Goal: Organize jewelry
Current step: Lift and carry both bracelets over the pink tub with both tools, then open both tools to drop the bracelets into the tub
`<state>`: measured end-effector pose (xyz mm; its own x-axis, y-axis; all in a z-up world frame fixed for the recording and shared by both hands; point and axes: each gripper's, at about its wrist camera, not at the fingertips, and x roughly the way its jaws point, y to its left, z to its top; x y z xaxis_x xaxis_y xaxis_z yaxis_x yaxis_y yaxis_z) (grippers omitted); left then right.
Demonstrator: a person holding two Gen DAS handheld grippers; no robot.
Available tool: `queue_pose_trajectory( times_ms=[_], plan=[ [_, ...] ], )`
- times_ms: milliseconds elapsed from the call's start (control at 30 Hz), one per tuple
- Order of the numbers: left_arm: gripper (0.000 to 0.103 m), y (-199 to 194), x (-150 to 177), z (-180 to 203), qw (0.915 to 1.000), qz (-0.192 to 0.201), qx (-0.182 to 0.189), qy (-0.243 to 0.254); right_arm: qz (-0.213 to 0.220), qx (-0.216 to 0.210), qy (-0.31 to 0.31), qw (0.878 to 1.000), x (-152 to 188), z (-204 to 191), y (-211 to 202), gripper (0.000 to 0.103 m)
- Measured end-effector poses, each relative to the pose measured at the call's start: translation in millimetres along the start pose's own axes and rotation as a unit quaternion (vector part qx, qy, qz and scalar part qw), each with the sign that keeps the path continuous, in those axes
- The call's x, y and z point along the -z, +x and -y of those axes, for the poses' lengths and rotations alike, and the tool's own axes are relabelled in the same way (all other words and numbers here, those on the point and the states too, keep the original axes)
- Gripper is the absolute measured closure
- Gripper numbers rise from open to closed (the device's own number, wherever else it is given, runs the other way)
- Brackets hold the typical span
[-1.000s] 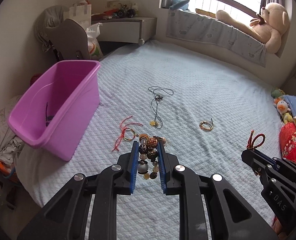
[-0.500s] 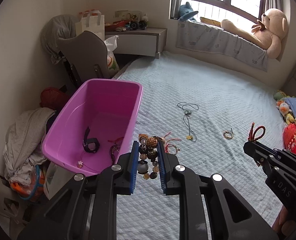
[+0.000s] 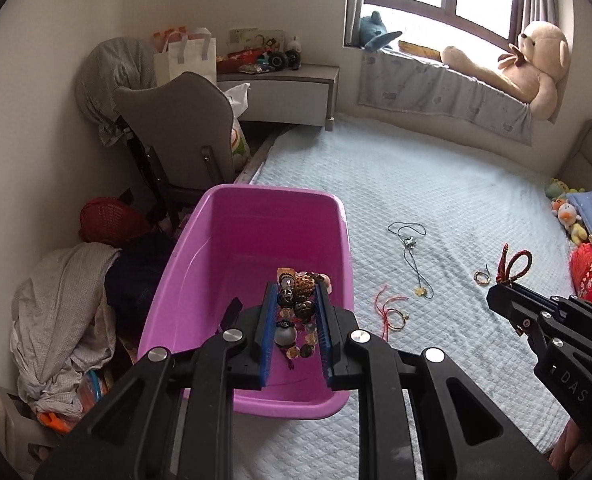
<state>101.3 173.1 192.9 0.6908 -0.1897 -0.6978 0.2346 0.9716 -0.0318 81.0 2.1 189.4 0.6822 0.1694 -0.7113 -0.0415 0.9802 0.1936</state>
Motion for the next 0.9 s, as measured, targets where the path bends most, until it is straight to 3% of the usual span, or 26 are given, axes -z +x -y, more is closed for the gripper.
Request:
queue_pose_trajectory(
  times_ms=[200, 467, 900],
  plan=[
    [0.084, 17.4, -4.5, -37.7, 0.9997, -0.01, 0.012, 0.017, -0.009, 0.011, 0.012, 1.0, -10.5, -33.1, 30.0, 0.093],
    [0.084, 66.6, -16.5, -78.6, 0.9946, -0.035, 0.057, 0.079, -0.009, 0.062, 0.07, 0.996, -14.8, -75.0, 69.8, 0.093],
    [0.084, 129.3, 2.3, -110.1, 0.9882, -0.104, 0.074, 0.086, -0.089, 0.062, 0.131, 0.985, 1.5, -97.0, 153.9, 0.093]
  ],
)
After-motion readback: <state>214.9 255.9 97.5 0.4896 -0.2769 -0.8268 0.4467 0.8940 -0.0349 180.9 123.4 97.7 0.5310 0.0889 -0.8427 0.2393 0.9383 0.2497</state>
